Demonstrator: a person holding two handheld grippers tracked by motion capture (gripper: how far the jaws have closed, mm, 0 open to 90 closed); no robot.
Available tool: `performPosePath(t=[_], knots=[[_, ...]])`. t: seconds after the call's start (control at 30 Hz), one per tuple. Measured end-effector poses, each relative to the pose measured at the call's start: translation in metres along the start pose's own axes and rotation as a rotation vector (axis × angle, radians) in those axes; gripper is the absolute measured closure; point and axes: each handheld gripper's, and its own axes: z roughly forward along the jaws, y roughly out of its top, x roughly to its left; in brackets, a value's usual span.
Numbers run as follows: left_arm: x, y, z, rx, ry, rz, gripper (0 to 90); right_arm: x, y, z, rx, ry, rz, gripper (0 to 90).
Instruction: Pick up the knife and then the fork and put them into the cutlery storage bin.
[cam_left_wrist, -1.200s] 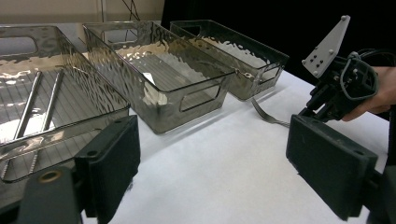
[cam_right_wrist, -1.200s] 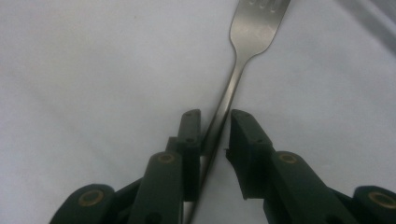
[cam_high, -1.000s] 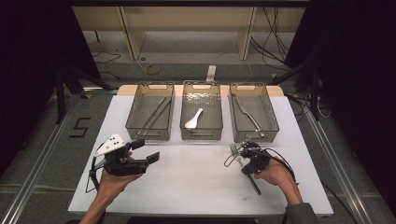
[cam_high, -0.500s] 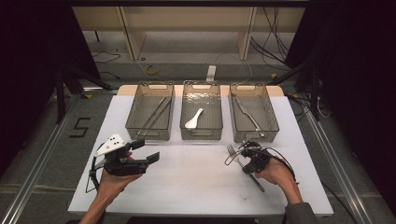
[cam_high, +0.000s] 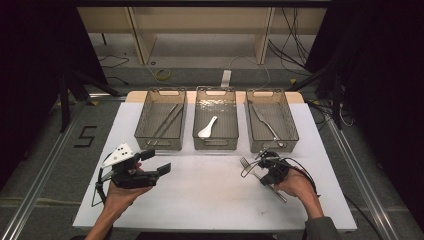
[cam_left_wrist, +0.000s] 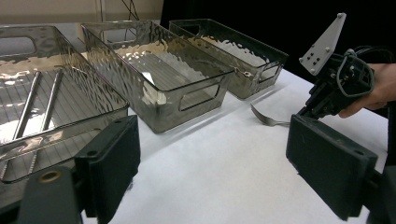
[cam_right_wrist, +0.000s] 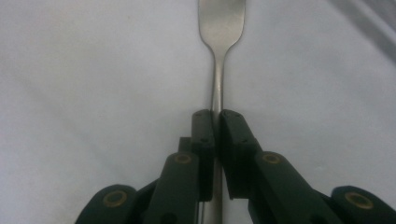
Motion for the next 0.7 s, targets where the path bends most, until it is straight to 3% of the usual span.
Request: performPosePath(t=[0.17, 0.43, 0.7], knots=[[0.000, 0.000, 0.000, -0.005, 0.001, -0.005, 17.3, 0.000, -0.001, -0.002, 0.002, -0.010, -0.012, 84.9], [0.000, 0.000, 0.000, -0.005, 0.004, -0.003, 17.3, -0.002, -0.002, -0.013, -0.069, -0.013, -0.021, 85.1], [0.000, 0.000, 0.000, -0.005, 0.004, -0.003, 17.3, -0.010, -0.007, -0.025, -0.143, -0.020, 0.010, 85.2]])
